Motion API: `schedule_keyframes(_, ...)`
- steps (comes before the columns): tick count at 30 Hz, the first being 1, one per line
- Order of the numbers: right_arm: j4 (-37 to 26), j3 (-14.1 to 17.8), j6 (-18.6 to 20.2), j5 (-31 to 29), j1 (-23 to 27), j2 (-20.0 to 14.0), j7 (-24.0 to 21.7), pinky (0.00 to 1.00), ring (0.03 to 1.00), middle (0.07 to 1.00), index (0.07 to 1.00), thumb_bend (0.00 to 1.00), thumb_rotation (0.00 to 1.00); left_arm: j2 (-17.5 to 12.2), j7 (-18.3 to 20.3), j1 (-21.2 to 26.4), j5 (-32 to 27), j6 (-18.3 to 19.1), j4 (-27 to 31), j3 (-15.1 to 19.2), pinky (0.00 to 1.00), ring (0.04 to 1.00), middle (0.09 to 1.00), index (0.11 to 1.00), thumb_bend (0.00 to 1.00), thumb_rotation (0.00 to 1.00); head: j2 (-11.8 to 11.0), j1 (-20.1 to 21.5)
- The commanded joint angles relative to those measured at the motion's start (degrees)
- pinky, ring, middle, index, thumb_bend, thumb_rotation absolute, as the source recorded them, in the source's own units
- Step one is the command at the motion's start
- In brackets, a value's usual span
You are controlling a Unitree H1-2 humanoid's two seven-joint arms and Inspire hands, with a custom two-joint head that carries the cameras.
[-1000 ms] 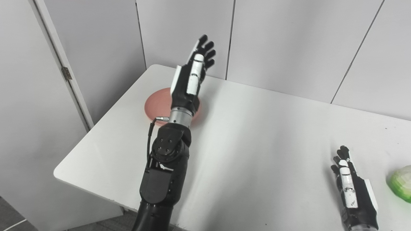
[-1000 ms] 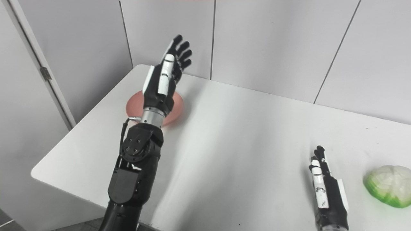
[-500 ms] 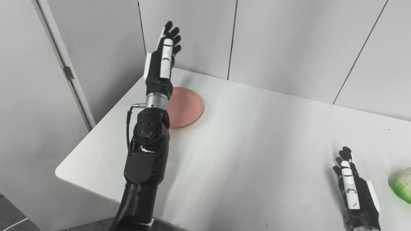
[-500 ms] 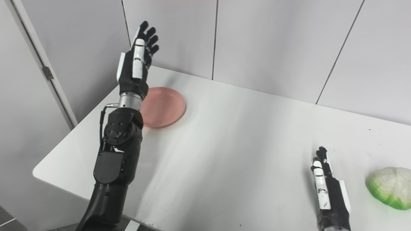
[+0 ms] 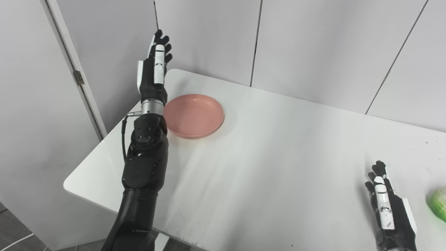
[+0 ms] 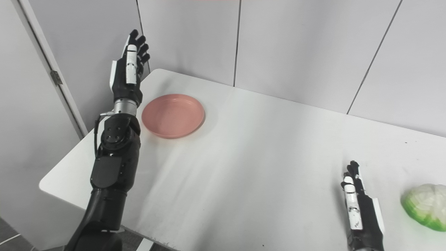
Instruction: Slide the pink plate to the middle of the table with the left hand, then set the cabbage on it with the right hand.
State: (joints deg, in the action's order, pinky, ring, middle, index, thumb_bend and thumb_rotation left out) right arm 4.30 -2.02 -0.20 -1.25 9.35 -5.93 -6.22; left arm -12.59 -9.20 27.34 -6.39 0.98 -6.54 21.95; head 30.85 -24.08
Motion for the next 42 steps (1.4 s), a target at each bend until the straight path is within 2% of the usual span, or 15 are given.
schedule_keyframes(1,0.5,0.5,-1.7,-0.3,-0.8,-0.7,-0.3,1.00,0.999,1.000,1.000,0.09,1.00,-1.9,-0.6,2.7,-0.2,-2.8,-0.6,0.3,0.93,0.936,0.945,0.941,0.43,1.00,0.0,0.0)
schedule_keyframes(12,0.2,0.6,-1.1,0.0,-1.0,-0.9,-0.4,1.00,1.000,1.000,0.999,0.09,1.00,-2.5,-0.8,2.1,-1.0,-4.8,-7.1,0.7,0.92,0.927,0.932,0.924,0.41,1.00,0.2,-0.1)
schedule_keyframes(18,-0.3,0.7,-0.4,-0.1,-1.1,-0.8,-0.4,1.00,0.999,1.000,0.997,0.09,1.00,-2.8,-0.5,2.0,-1.7,-5.2,-11.0,0.9,0.95,0.938,0.935,0.920,0.41,1.00,0.3,-0.2)
schedule_keyframes(21,-0.1,0.6,-1.4,0.2,-1.1,-0.8,-0.3,1.00,0.996,0.999,0.997,0.08,1.00,-2.7,-0.2,1.9,-2.8,-6.0,-13.0,1.1,0.94,0.932,0.932,0.919,0.41,1.00,0.0,0.2)
schedule_keyframes(28,-0.2,0.8,-1.2,-0.5,-1.3,-0.8,-0.8,1.00,1.000,1.000,1.000,0.10,1.00,-1.8,-0.5,1.4,-4.7,-4.5,-14.8,1.2,0.95,0.940,0.939,0.929,0.41,1.00,0.1,0.0)
schedule_keyframes(42,-0.3,0.9,-1.3,-0.2,-1.4,-1.0,-0.7,1.00,0.998,1.000,0.996,0.09,1.00,-1.4,-1.3,0.8,-6.8,-7.0,-17.8,2.8,0.94,0.958,0.945,0.933,0.41,1.00,0.2,-0.3)
